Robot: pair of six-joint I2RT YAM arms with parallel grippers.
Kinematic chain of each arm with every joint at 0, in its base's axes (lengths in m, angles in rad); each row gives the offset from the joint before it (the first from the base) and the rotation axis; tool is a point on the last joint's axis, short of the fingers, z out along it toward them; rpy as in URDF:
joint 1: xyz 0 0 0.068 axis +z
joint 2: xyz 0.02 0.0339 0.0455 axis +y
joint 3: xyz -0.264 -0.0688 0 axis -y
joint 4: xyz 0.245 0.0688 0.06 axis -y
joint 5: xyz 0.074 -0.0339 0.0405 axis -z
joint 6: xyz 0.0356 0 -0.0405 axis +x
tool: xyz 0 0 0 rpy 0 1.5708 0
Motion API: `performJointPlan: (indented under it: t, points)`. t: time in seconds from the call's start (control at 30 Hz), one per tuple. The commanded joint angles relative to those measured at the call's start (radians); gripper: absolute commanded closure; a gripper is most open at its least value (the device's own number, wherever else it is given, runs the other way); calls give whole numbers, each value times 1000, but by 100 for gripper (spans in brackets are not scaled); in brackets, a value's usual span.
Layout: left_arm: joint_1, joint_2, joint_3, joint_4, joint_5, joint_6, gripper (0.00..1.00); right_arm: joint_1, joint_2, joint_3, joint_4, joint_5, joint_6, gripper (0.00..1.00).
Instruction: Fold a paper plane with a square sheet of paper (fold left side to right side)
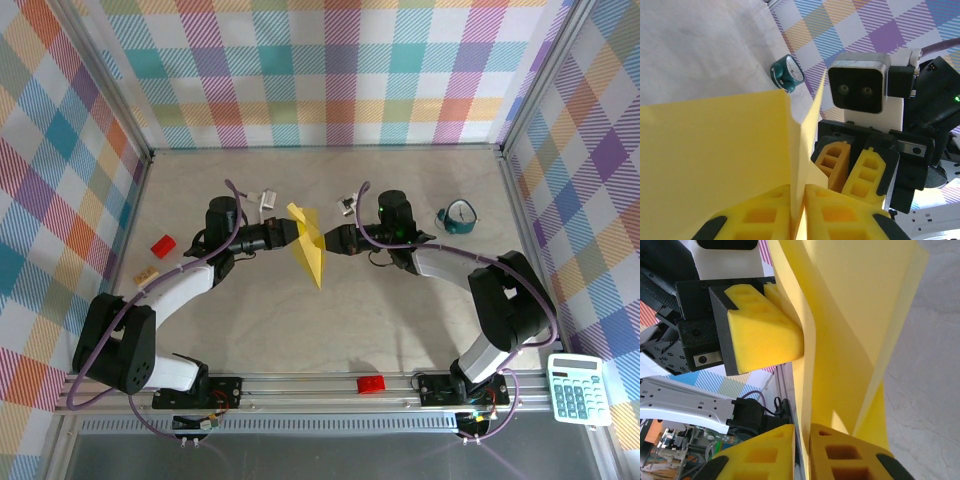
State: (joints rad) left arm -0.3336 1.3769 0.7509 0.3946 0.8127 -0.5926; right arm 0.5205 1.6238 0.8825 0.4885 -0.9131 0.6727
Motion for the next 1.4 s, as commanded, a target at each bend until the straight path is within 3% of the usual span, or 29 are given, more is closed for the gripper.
performJointPlan:
  t: [0.0,0.3,0.4,0.53,0.67,0.93,1.17,1.3,1.37]
  points:
    - [-8,-27,17,70,1,-39,91,-15,-71,-12,27,2,2,77]
    - [-29,-53,25,90,-15,-56,94,-53,-244,-124,-134,121,-64,34]
    - [-41,-52,25,126,-17,-79,95,-52,-251,-165,-96,112,-28,22]
    - [-57,-52,34,141,-23,-90,95,-34,-221,-198,18,72,42,16]
    - [-71,-48,44,141,-31,-93,96,10,-174,-177,70,41,64,16]
    - [-82,-43,47,144,-41,-109,96,18,-159,-140,134,35,91,37]
    - [-84,-24,45,159,-32,-129,95,15,-181,-120,96,56,59,71]
    - [-82,-31,47,143,-38,-115,91,13,-201,-119,53,80,42,87]
    - [-81,-40,50,118,-43,-93,82,13,-214,-115,21,94,28,93]
